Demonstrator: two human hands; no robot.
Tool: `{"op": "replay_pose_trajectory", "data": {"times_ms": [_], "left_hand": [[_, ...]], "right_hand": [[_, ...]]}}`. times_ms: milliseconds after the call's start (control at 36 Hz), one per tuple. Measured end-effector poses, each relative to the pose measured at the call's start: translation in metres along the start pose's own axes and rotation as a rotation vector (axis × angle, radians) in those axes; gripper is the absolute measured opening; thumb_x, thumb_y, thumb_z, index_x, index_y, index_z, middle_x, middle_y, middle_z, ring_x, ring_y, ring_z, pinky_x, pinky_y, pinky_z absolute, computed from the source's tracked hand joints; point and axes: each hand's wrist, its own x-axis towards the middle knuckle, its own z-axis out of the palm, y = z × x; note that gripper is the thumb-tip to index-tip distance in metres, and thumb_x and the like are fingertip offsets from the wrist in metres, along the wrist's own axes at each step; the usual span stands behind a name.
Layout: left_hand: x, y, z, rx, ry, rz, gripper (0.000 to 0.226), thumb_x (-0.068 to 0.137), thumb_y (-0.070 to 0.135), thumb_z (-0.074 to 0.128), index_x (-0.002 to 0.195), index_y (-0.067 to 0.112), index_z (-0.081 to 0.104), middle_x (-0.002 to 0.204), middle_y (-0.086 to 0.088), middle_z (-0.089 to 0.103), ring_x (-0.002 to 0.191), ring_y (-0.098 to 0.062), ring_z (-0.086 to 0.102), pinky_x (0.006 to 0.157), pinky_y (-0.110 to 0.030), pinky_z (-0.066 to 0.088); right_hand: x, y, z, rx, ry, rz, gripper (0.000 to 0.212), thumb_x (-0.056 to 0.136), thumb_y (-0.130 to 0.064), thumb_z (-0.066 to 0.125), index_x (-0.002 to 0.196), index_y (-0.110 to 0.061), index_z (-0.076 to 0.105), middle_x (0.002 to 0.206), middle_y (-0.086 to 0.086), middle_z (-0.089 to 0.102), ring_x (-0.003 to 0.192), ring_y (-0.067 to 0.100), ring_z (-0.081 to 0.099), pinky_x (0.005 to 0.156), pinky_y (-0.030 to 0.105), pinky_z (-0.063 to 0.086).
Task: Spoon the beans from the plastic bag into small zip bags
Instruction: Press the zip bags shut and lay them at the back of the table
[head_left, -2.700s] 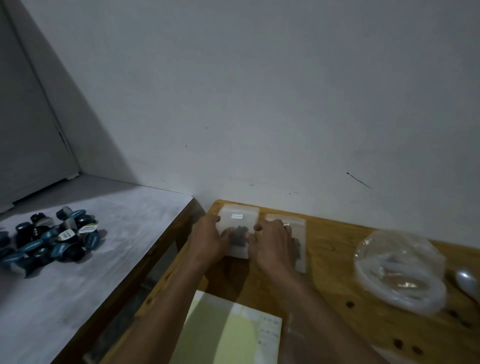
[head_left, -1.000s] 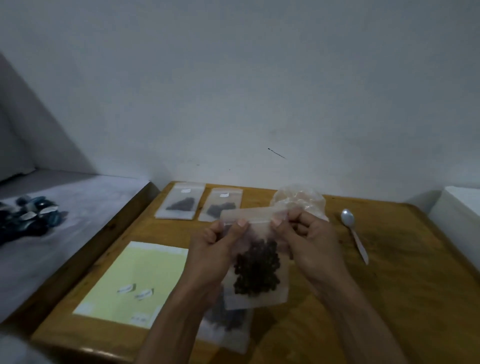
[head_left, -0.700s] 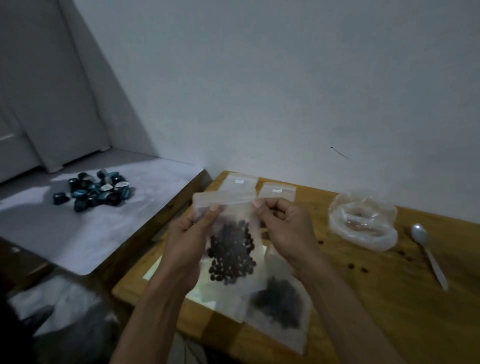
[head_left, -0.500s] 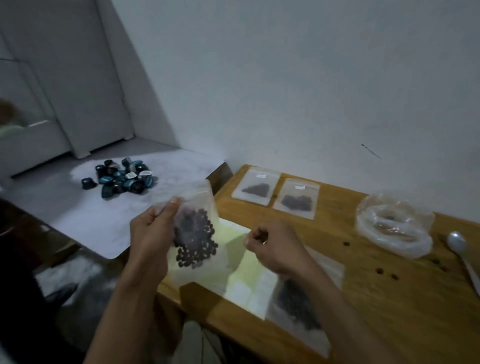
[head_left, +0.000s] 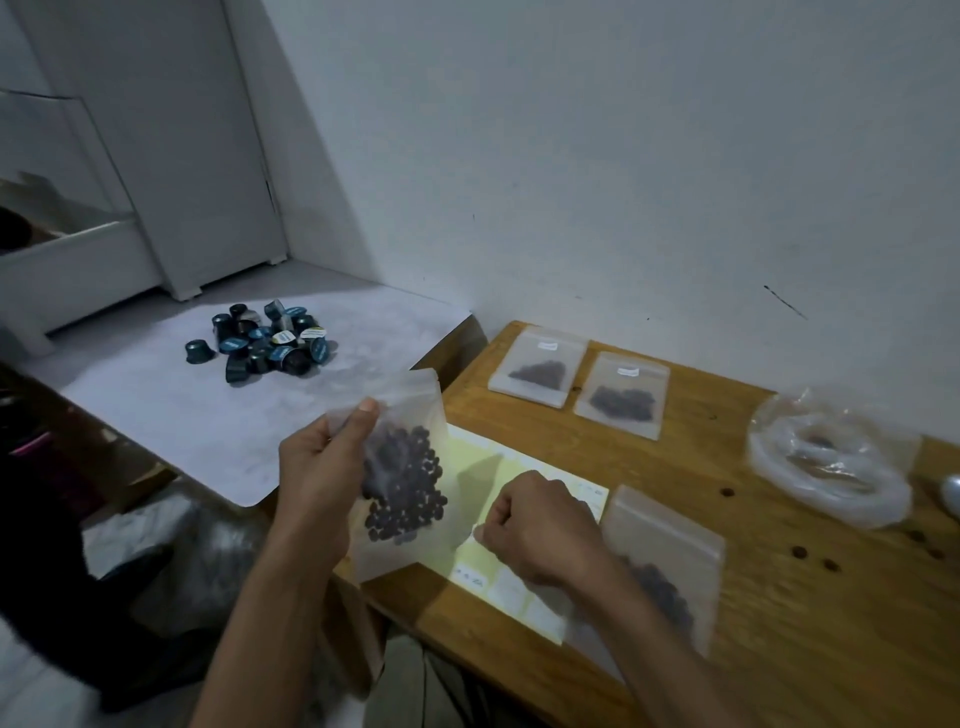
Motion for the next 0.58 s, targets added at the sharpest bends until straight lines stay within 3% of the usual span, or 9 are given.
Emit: {"op": "replay_pose_trajectory", "data": {"times_ms": [111, 222, 278, 333, 389, 444, 583], "left_hand": [[0.000, 0.001, 0.000, 0.008, -0.009, -0.016, 0.028, 0.093, 0.029, 0.067, 0.097, 0.001, 0.072, 0.076, -0.006, 0.076, 0.067, -0.016, 0.073, 0.061, -0.030, 0.053], [-0.002, 0.005, -0.001, 0.008, -0.017, -0.012, 0.028, 0.093, 0.029, 0.067, 0.097, 0.003, 0.072, 0.078, -0.006, 0.076, 0.067, -0.016, 0.073, 0.064, -0.032, 0.053], [-0.004, 0.006, 0.001, 0.017, -0.029, -0.015, 0.029, 0.093, 0.030, 0.067, 0.098, 0.001, 0.072, 0.081, -0.009, 0.077, 0.068, -0.017, 0.073, 0.068, -0.036, 0.056], [-0.006, 0.007, 0.005, 0.014, -0.047, -0.012, 0.035, 0.093, 0.029, 0.066, 0.101, -0.004, 0.070, 0.089, -0.017, 0.076, 0.071, -0.021, 0.072, 0.073, -0.039, 0.059], [-0.011, 0.008, 0.012, 0.002, -0.079, -0.008, 0.040, 0.094, 0.029, 0.065, 0.103, -0.010, 0.066, 0.091, -0.024, 0.073, 0.073, -0.026, 0.070, 0.074, -0.039, 0.058], [-0.018, 0.008, 0.022, -0.003, -0.139, -0.009, 0.038, 0.094, 0.029, 0.064, 0.097, -0.008, 0.068, 0.085, -0.018, 0.073, 0.074, -0.026, 0.069, 0.074, -0.040, 0.057], [-0.040, 0.009, 0.053, 0.023, -0.317, -0.027, 0.027, 0.096, 0.031, 0.058, 0.090, 0.013, 0.078, 0.085, -0.004, 0.078, 0.079, -0.013, 0.074, 0.073, -0.038, 0.050]], "right_hand": [[0.000, 0.003, 0.000, 0.010, -0.012, -0.016, 0.040, 0.090, -0.036, 0.065, 0.059, -0.019, 0.047, 0.056, -0.005, 0.046, 0.062, 0.023, 0.049, 0.090, 0.044, 0.050], [-0.001, 0.008, -0.009, 0.097, 0.003, -0.022, 0.035, 0.091, -0.025, 0.061, 0.062, -0.007, 0.063, 0.059, 0.000, 0.065, 0.061, 0.021, 0.065, 0.068, 0.043, 0.058], [-0.005, 0.010, -0.020, 0.146, 0.073, -0.036, 0.028, 0.092, -0.024, 0.064, 0.072, -0.005, 0.071, 0.065, -0.004, 0.071, 0.061, 0.004, 0.067, 0.064, 0.041, 0.059], [-0.011, 0.009, -0.034, 0.220, 0.158, -0.081, 0.025, 0.093, -0.027, 0.066, 0.076, -0.009, 0.070, 0.066, -0.005, 0.068, 0.058, -0.004, 0.061, 0.058, 0.029, 0.055], [-0.017, 0.005, -0.049, 0.306, 0.229, -0.158, 0.023, 0.091, -0.032, 0.069, 0.075, -0.015, 0.067, 0.067, -0.006, 0.065, 0.059, 0.000, 0.058, 0.056, 0.022, 0.049], [-0.020, 0.001, -0.061, 0.352, 0.283, -0.228, 0.022, 0.089, -0.035, 0.071, 0.075, -0.019, 0.067, 0.067, -0.007, 0.064, 0.060, 0.002, 0.056, 0.056, 0.018, 0.044], [-0.024, -0.004, -0.078, 0.340, 0.357, -0.269, 0.018, 0.089, -0.034, 0.071, 0.075, -0.023, 0.065, 0.068, -0.011, 0.063, 0.063, 0.003, 0.058, 0.060, 0.020, 0.046]]}}
